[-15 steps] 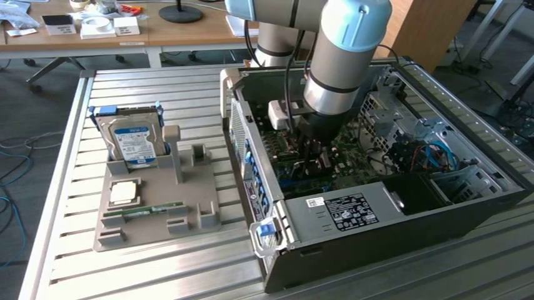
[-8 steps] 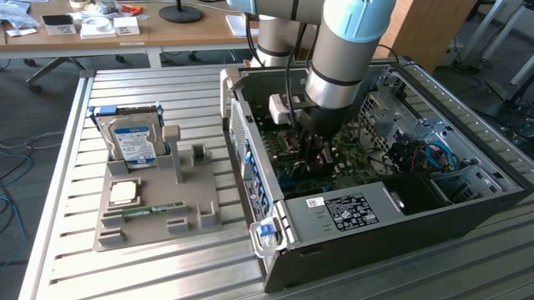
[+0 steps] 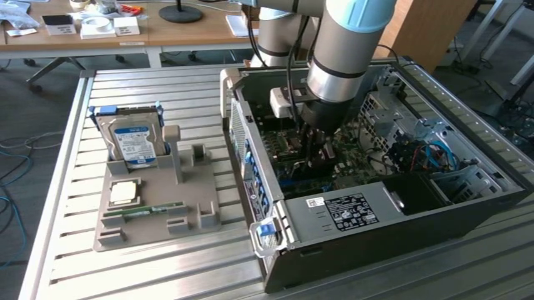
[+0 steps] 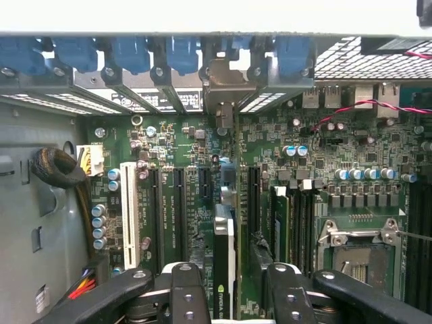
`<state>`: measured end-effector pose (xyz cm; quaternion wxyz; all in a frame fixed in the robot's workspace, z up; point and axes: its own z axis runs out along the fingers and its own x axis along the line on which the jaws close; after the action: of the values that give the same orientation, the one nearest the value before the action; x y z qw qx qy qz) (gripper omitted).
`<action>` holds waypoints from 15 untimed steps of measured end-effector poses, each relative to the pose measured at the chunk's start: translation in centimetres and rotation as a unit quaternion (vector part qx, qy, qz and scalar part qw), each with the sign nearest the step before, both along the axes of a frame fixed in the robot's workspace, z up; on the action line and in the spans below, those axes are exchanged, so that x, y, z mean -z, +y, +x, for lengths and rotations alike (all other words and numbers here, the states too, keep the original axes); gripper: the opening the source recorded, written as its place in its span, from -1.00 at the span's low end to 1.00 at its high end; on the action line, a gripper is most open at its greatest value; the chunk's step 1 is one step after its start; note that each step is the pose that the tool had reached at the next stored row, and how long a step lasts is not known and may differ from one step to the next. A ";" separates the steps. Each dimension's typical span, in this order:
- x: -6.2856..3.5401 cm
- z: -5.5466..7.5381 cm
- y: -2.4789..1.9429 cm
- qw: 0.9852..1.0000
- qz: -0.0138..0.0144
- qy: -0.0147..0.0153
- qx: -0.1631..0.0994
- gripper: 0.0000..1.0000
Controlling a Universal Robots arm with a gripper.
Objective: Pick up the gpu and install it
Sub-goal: 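Insert the gpu into the slot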
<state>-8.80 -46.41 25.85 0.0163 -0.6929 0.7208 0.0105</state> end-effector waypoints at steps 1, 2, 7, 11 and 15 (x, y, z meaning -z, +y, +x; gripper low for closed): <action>0.00 0.0 0.00 1.000 0.000 0.000 0.000 -0.20; 0.00 0.0 0.00 1.000 0.000 0.000 0.000 -0.20; 0.00 0.0 0.08 1.000 0.000 0.000 0.000 -0.20; 0.05 0.3 0.09 1.000 0.000 0.000 0.000 -0.20; 0.05 0.4 0.08 1.000 0.000 0.000 0.000 -0.20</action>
<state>-8.40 -46.33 25.80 0.0163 -0.6930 0.7207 0.0106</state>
